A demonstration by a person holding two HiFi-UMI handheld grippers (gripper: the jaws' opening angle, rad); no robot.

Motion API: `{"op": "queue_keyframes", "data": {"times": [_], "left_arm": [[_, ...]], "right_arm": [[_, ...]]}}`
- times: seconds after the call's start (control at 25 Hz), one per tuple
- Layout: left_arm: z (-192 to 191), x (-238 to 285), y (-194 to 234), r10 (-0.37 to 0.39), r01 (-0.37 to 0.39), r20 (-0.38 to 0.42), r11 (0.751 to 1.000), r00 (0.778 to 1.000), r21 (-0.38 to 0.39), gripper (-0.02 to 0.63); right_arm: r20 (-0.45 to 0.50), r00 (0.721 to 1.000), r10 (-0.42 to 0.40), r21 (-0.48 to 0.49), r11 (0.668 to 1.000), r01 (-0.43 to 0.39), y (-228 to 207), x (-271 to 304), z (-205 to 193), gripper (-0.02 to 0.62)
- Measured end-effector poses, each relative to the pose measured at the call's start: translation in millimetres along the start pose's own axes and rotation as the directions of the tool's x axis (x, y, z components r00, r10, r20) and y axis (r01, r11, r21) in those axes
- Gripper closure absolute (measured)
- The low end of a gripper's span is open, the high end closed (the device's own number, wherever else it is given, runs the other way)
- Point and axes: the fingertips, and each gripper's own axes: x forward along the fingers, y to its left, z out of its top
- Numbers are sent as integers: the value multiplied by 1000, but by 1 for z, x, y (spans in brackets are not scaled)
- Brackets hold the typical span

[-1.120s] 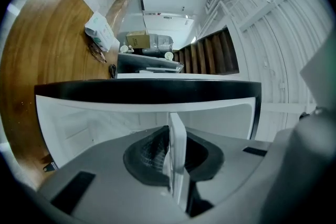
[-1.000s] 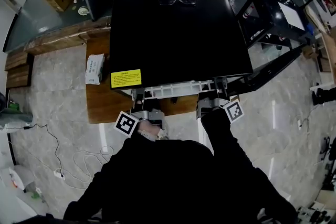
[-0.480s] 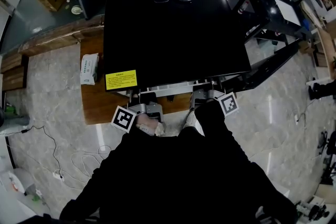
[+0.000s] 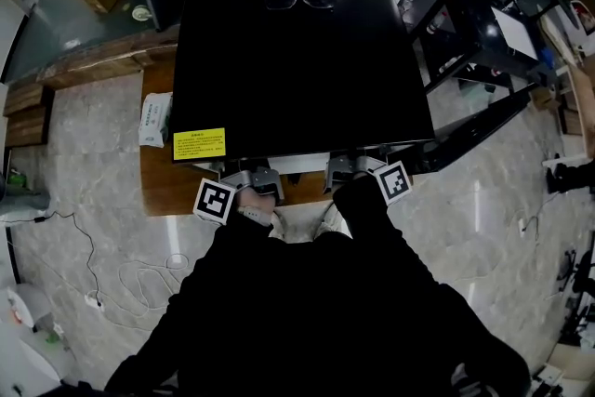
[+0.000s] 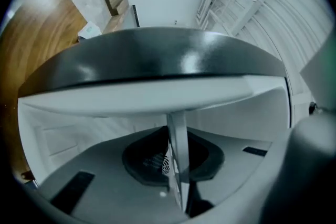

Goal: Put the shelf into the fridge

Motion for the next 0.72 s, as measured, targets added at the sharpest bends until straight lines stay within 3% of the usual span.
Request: {"op": "queue_keyframes", "data": {"times": [0.44,0.56,0.64,0.72], "left_arm": [[0,16,1,-2,0,50,1000,999,22,571],[0,16,1,-9,9,24,1000,1000,12,570],[-2,12,-3,-30,30,-15,1000,999,5,544],[-6,2,-9,-61,62,-65,998,996,4,528]], "right_arm": [[-23,1000,17,4,1000,-17,4,20,-1,565],[-56,998,27,0,1000,-27,7,20,-4,560],[-91,995,40,-13,999,-42,13,12,-10,494],[-130,991,43,-35,998,-48,16,-1,-18,480]]}}
